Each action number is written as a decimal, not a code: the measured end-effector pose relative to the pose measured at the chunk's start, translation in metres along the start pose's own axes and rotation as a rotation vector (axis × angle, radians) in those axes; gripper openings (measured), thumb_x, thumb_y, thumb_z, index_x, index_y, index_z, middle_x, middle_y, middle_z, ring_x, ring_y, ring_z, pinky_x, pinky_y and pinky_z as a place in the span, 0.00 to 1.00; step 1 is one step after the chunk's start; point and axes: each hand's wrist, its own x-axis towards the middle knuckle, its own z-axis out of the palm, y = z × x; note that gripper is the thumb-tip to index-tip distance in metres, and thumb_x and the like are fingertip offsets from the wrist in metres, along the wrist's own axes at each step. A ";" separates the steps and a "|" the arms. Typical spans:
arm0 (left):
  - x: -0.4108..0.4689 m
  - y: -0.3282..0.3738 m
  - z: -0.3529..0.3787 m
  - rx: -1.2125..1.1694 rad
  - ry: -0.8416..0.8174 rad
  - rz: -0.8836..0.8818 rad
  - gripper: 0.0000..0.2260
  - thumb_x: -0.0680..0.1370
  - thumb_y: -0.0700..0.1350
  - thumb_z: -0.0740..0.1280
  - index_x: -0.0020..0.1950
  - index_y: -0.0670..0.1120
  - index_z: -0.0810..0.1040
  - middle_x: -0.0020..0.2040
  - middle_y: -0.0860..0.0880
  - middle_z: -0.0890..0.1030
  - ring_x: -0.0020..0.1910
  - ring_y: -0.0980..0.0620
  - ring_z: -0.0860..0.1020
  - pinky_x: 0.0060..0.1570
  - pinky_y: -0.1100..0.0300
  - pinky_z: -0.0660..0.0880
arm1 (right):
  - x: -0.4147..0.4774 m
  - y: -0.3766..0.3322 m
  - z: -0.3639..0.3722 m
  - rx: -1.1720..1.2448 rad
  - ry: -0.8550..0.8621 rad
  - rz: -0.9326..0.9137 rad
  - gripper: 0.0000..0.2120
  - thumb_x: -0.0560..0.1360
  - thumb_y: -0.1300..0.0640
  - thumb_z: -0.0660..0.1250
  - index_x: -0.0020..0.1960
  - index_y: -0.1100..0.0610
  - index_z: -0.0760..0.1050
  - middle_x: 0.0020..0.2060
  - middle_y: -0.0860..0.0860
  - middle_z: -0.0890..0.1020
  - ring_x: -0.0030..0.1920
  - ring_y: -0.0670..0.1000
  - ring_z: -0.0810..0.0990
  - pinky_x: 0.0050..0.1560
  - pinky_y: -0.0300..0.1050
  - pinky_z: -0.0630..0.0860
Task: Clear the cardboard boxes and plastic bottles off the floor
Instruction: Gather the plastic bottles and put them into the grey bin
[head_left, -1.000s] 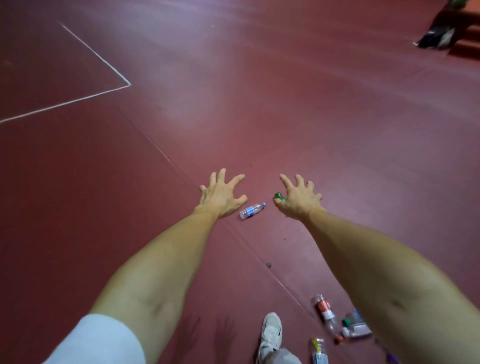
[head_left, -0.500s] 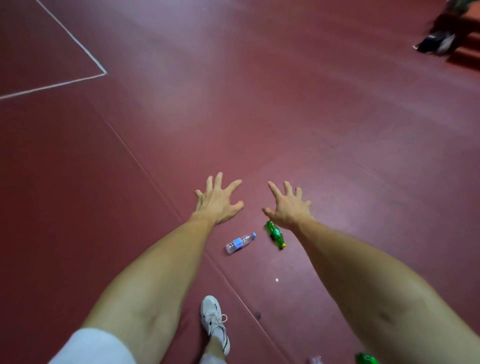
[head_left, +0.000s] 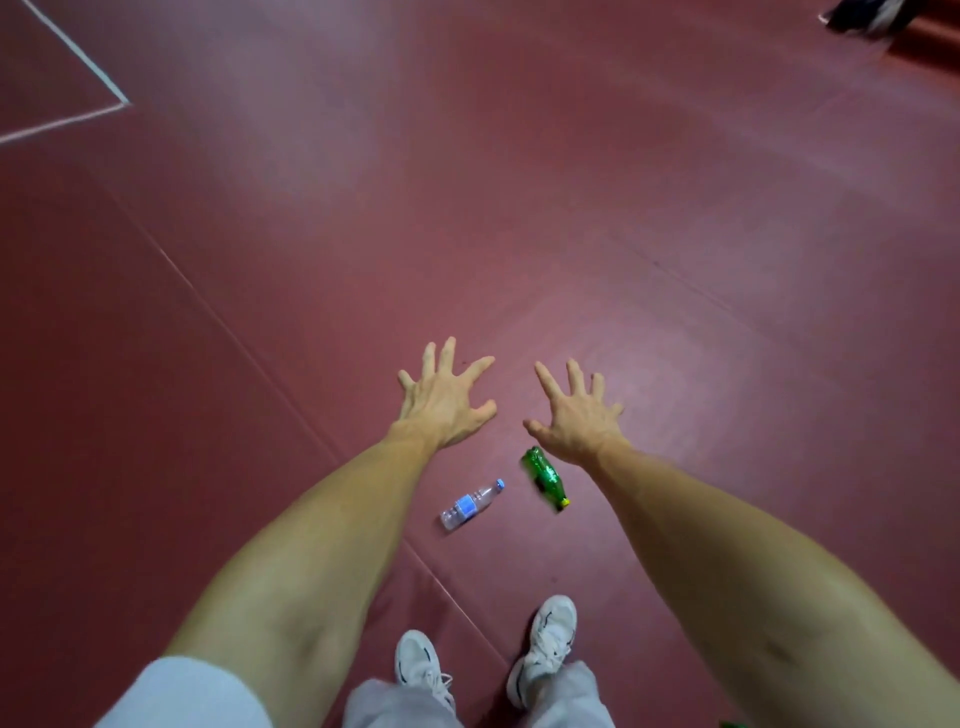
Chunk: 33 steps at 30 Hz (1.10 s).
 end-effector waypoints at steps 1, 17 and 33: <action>0.005 0.002 0.009 0.004 -0.004 0.010 0.30 0.78 0.61 0.62 0.79 0.65 0.55 0.82 0.45 0.43 0.80 0.41 0.42 0.73 0.30 0.52 | 0.007 0.004 0.007 -0.002 -0.008 0.004 0.39 0.79 0.36 0.58 0.80 0.40 0.37 0.81 0.52 0.41 0.79 0.65 0.45 0.69 0.72 0.59; 0.209 -0.098 0.520 0.044 -0.217 -0.036 0.34 0.76 0.67 0.61 0.79 0.67 0.52 0.82 0.46 0.39 0.80 0.40 0.41 0.72 0.31 0.53 | 0.287 0.106 0.470 -0.258 -0.137 -0.117 0.47 0.74 0.29 0.63 0.80 0.40 0.37 0.80 0.52 0.40 0.79 0.65 0.42 0.66 0.72 0.65; 0.280 -0.133 0.710 0.095 -0.179 -0.059 0.37 0.80 0.44 0.61 0.80 0.64 0.43 0.75 0.42 0.61 0.62 0.39 0.72 0.54 0.46 0.70 | 0.382 0.147 0.644 -0.068 -0.122 0.024 0.49 0.70 0.24 0.60 0.80 0.40 0.36 0.80 0.53 0.35 0.79 0.65 0.38 0.69 0.76 0.57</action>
